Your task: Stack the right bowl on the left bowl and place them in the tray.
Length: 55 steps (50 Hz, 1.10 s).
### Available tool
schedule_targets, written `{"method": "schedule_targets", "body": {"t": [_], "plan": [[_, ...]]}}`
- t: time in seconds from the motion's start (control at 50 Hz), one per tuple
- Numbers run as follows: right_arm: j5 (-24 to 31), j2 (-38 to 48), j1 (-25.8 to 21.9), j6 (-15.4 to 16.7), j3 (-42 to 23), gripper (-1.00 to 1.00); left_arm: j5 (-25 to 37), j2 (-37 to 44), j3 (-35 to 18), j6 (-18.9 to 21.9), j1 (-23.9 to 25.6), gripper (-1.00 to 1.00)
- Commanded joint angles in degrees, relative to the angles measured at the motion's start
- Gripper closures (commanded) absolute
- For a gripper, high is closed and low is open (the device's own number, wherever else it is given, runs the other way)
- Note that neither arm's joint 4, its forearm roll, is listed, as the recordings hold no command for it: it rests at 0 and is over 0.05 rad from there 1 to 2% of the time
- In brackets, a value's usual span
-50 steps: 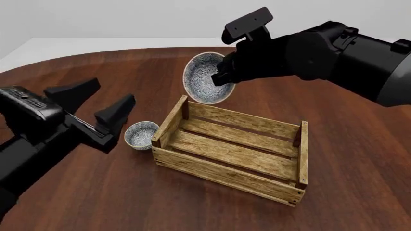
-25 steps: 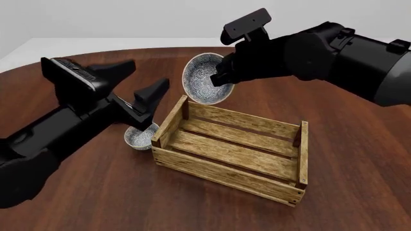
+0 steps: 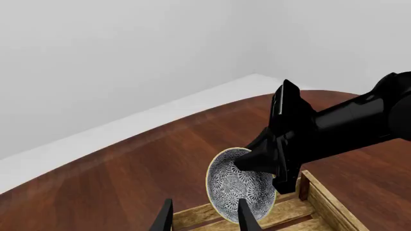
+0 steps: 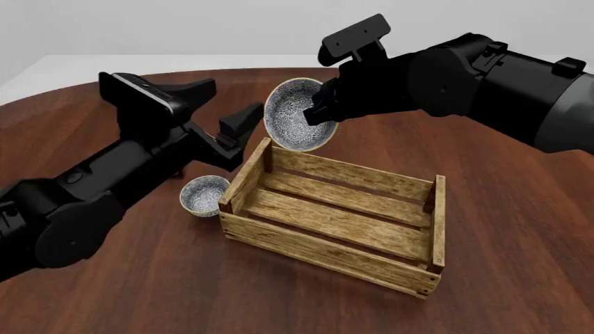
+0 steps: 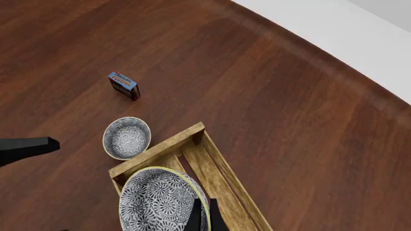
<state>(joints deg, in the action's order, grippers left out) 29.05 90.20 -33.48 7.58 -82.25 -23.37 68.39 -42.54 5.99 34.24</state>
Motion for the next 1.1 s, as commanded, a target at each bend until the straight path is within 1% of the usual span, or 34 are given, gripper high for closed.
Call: {"method": "schedule_targets", "body": {"t": [0.02, 0.36, 0.64, 1.1], "plan": [[-1.8, -5.4, -0.7, -0.5, 3.3, 1.00, -0.5, 2.1, -1.3, -1.1, -1.0, -1.00], [-1.7, -5.5, -0.8, -0.5, 3.1, 1.00, -2.5, 7.7, -3.2, -3.6, -1.5, -1.00], [-1.5, -5.5, -0.9, -0.6, 3.1, 1.00, -3.7, 11.4, -4.5, -4.9, -2.2, -1.00], [-1.7, -5.7, -0.9, -0.6, 3.3, 1.00, -4.5, 17.1, -7.5, -6.6, -1.6, -1.00]]}}
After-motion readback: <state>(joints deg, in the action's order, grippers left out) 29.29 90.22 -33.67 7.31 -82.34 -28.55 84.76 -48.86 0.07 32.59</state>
